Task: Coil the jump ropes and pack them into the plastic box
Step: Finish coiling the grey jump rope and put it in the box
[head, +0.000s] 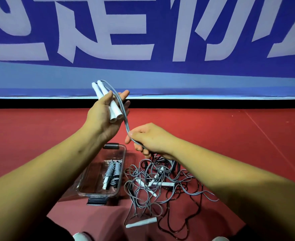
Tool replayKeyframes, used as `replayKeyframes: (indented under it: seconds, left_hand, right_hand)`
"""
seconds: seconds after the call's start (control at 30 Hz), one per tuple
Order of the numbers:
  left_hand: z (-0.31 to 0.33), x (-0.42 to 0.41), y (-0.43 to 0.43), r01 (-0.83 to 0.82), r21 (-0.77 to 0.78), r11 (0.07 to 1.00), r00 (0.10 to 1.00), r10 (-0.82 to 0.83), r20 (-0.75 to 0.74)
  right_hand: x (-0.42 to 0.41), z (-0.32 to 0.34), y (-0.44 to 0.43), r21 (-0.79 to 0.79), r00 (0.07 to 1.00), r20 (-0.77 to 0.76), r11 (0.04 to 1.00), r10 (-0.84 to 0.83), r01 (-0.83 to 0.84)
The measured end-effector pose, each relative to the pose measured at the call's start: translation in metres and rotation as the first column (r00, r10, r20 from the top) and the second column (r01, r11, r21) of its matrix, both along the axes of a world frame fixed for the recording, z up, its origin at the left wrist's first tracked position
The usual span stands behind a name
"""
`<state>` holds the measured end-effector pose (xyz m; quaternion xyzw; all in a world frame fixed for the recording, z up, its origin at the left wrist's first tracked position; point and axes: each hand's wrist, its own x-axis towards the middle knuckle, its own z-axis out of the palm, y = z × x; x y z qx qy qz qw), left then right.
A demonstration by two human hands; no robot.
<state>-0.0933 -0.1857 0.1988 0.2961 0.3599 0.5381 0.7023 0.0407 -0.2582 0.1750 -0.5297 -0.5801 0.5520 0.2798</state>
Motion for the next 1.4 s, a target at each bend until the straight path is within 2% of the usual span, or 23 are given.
replayKeyframes:
  seconds: [0.07, 0.13, 0.2, 0.33, 0.37, 0.43, 0.5, 0.57, 0.63, 0.7, 0.83, 1.0, 1.1, 1.23, 1.27, 1.33, 1.4]
  left_hand:
    - [0.002, -0.003, 0.000, 0.060, -0.004, 0.998, 0.995, -0.060, -0.085]
    - [0.003, -0.005, -0.003, 0.143, -0.019, 0.990, 0.979, -0.144, -0.148]
    - [0.004, -0.004, -0.007, 0.178, -0.013, 0.984, 0.980, -0.178, -0.091]
    - [0.003, -0.005, -0.001, 0.095, -0.004, 0.995, 0.987, -0.095, -0.127]
    - [0.003, -0.005, 0.002, 0.080, 0.013, 0.997, 0.983, -0.076, -0.165]
    - [0.002, -0.007, 0.006, 0.055, 0.077, 0.996, 0.949, -0.028, -0.313]
    - [0.000, -0.008, 0.008, 0.076, 0.167, 0.983, 0.840, 0.028, -0.543]
    - [0.002, -0.008, 0.009, 0.120, 0.236, 0.964, 0.680, 0.093, -0.727]
    - [0.003, -0.006, 0.007, 0.157, 0.222, 0.962, 0.559, 0.099, -0.823]
    - [0.003, -0.006, 0.002, 0.259, 0.155, 0.953, 0.482, 0.012, -0.876]
    - [-0.001, -0.005, -0.007, 0.545, -0.051, 0.837, 0.353, -0.284, -0.891]
    - [-0.004, -0.013, -0.009, 0.651, -0.196, 0.734, 0.384, -0.541, -0.749]
    - [-0.001, -0.020, -0.011, 0.691, -0.243, 0.680, 0.374, -0.624, -0.686]
    - [-0.001, -0.029, -0.011, 0.722, -0.245, 0.648, 0.317, -0.623, -0.715]
    - [-0.002, -0.029, -0.011, 0.702, -0.254, 0.665, 0.276, -0.583, -0.765]
    - [-0.007, -0.029, -0.009, 0.654, -0.302, 0.693, 0.113, -0.485, -0.867]
    - [-0.011, -0.026, -0.010, 0.651, -0.364, 0.667, -0.040, -0.448, -0.893]
  right_hand:
    - [-0.005, 0.001, -0.002, 0.027, 0.997, 0.070, 0.999, 0.036, -0.038]
    - [-0.008, 0.003, -0.004, -0.002, 0.997, 0.038, 0.998, 0.063, -0.063]
    - [-0.010, 0.008, -0.006, -0.009, 0.997, -0.008, 0.997, 0.082, -0.082]
    - [-0.008, 0.023, -0.011, 0.015, 0.991, -0.076, 0.994, 0.112, -0.112]
    - [-0.006, 0.028, -0.011, 0.031, 0.992, -0.061, 0.993, 0.115, -0.113]
    - [0.002, 0.039, -0.012, 0.117, 0.990, 0.069, 0.984, 0.124, -0.131]
    - [0.013, 0.051, -0.012, 0.198, 0.962, 0.231, 0.961, 0.144, -0.192]
    - [0.025, 0.059, -0.011, 0.242, 0.946, 0.288, 0.944, 0.149, -0.222]
    - [0.037, 0.063, -0.008, 0.273, 0.955, 0.278, 0.945, 0.102, -0.181]
    - [0.049, 0.065, -0.003, 0.326, 0.940, 0.338, 0.931, 0.047, -0.164]
    - [0.070, 0.065, 0.008, 0.405, 0.877, 0.481, 0.890, -0.011, -0.211]
    - [0.095, 0.054, 0.019, 0.417, 0.828, 0.555, 0.888, -0.080, -0.194]
    - [0.113, 0.051, 0.020, 0.427, 0.821, 0.556, 0.892, -0.130, -0.148]
    - [0.129, 0.046, 0.022, 0.415, 0.819, 0.564, 0.893, -0.105, -0.172]
    - [0.129, 0.044, 0.023, 0.411, 0.819, 0.568, 0.892, -0.089, -0.188]
    - [0.124, 0.043, 0.025, 0.410, 0.810, 0.583, 0.885, -0.069, -0.220]
    - [0.119, 0.043, 0.028, 0.424, 0.802, 0.594, 0.874, -0.068, -0.239]
